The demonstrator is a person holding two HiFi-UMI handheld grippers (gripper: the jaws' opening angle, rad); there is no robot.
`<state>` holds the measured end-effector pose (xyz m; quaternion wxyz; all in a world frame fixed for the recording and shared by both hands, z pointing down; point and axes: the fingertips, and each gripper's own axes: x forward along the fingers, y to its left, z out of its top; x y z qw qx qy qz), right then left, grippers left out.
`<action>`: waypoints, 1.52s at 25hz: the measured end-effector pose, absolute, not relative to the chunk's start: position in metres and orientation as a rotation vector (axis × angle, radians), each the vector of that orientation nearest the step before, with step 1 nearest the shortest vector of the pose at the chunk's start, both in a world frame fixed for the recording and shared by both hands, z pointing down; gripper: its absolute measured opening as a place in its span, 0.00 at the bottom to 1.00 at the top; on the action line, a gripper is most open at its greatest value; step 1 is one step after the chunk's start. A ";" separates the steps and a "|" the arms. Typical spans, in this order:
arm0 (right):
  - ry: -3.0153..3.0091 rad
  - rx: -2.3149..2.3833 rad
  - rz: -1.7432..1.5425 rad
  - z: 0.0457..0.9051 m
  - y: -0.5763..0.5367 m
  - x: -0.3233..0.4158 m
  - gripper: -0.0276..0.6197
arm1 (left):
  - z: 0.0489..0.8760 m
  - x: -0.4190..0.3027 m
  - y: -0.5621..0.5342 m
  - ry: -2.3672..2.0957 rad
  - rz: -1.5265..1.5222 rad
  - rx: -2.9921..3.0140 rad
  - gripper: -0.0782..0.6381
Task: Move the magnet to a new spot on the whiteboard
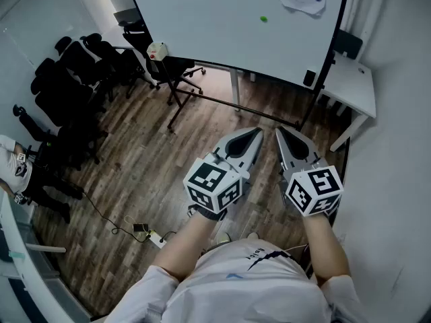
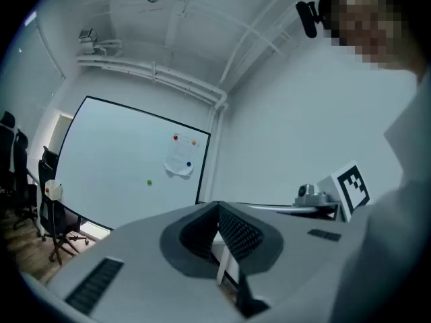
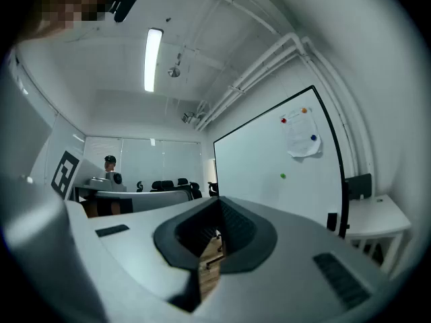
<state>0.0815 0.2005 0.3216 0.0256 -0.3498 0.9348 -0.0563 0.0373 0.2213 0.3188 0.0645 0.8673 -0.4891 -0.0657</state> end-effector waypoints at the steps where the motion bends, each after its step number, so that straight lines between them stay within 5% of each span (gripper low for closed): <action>1: 2.888 -1.085 -0.177 0.321 0.200 0.084 0.06 | 0.319 0.040 0.221 -1.473 -0.196 2.619 0.12; 38: 2.852 -1.093 -0.202 0.333 0.113 0.100 0.06 | 0.337 0.043 0.122 -1.473 -0.177 2.607 0.12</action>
